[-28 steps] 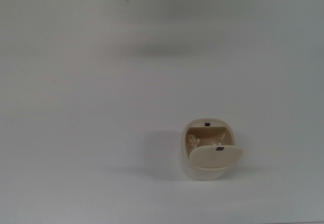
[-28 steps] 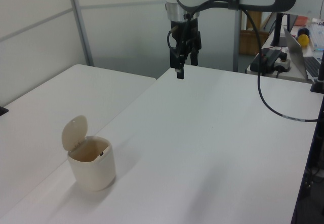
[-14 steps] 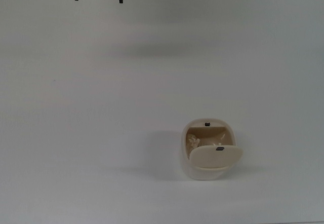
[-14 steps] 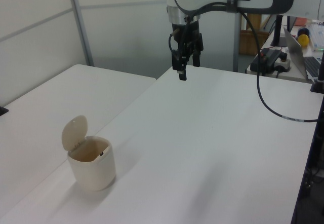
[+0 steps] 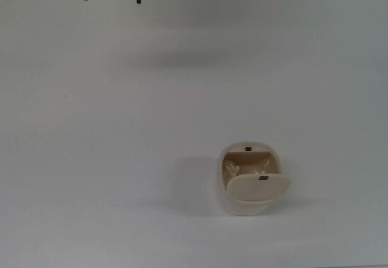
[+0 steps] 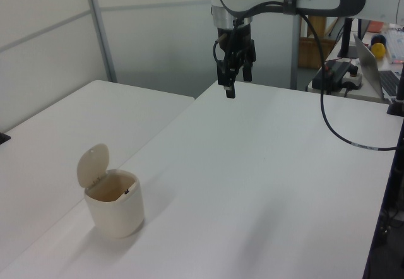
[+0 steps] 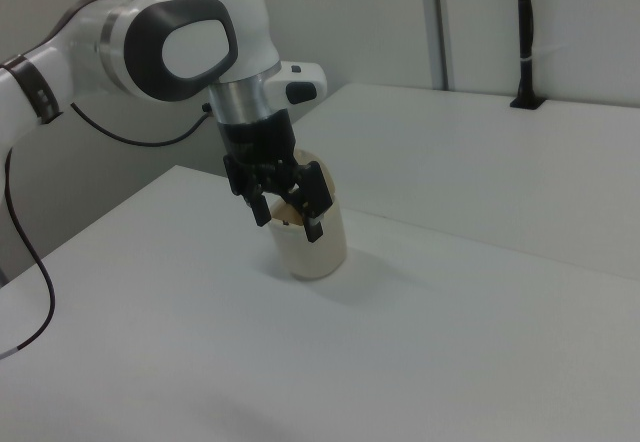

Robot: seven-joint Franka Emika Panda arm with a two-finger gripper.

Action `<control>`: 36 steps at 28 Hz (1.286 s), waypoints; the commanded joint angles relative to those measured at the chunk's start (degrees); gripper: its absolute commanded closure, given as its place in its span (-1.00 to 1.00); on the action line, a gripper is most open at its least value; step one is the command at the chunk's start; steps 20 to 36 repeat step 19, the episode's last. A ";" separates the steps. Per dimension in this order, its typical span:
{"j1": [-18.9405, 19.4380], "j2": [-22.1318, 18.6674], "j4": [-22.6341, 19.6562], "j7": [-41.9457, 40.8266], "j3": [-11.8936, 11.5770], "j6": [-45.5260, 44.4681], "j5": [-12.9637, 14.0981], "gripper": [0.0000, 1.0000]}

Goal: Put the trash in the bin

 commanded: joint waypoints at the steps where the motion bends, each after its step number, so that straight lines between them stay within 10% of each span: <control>1: 0.26 -0.27 -0.68 -0.89 0.17 -0.87 -0.56 -1.00; 36: 0.18 -0.27 -0.68 -0.80 -0.18 -0.78 -0.56 -1.00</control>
